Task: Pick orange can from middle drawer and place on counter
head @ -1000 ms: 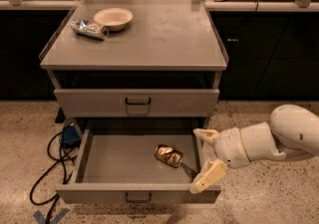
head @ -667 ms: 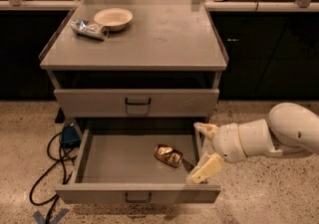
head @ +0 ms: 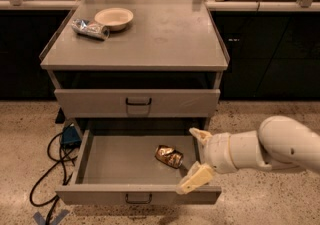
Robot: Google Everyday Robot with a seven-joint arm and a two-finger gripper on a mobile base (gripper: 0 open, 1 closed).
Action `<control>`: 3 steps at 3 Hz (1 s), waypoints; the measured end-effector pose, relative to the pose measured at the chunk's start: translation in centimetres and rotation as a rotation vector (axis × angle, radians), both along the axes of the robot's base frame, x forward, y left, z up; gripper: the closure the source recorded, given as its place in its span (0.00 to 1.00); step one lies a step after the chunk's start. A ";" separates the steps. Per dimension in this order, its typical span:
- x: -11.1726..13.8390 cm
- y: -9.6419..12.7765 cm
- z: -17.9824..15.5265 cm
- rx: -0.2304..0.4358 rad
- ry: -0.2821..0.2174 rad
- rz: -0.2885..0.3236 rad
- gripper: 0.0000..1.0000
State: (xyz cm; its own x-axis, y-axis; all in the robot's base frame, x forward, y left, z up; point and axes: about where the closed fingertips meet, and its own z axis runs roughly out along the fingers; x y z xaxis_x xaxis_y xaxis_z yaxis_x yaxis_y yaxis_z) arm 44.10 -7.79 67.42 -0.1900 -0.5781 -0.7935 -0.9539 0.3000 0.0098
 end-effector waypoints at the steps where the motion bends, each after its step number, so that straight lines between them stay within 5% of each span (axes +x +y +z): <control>1: 0.4 3.2 -2.4 0.015 -0.006 -0.065 0.00; 2: 2.6 2.6 -2.5 -0.002 -0.064 -0.144 0.00; 3: 2.4 3.2 -3.1 0.007 -0.044 -0.125 0.00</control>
Offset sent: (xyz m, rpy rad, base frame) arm 0.0015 0.0278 -0.0201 0.0135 -0.0014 -0.0490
